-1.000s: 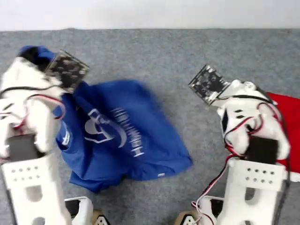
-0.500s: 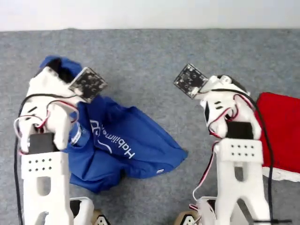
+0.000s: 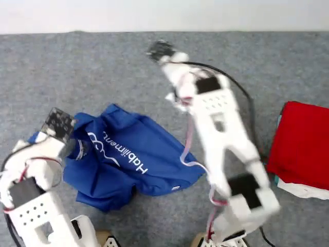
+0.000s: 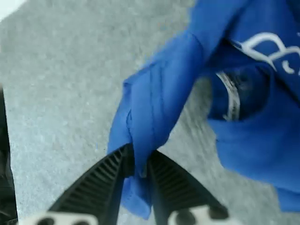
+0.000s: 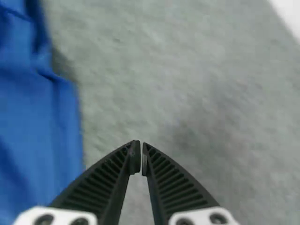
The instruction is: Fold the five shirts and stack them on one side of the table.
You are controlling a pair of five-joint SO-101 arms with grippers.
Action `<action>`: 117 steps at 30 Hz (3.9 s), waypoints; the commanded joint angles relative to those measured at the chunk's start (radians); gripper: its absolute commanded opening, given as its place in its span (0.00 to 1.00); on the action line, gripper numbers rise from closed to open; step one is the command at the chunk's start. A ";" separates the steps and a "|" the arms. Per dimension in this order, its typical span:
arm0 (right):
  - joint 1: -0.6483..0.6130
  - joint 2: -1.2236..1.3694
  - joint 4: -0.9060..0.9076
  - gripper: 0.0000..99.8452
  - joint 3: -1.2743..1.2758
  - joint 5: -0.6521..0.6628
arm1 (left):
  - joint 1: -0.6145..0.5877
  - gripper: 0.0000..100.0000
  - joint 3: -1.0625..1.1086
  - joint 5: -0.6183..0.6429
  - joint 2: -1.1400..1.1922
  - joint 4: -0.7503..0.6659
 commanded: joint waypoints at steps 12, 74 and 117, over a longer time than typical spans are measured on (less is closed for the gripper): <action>-0.243 0.727 0.216 0.16 -0.999 -0.132 | -0.011 0.01 0.366 -0.107 -0.470 0.078; -0.314 0.719 0.636 0.05 -0.881 0.015 | -0.006 0.01 0.369 -0.107 -0.744 0.091; -0.266 0.849 0.653 0.01 -1.393 -0.075 | -0.005 0.01 0.361 -0.107 -0.744 0.074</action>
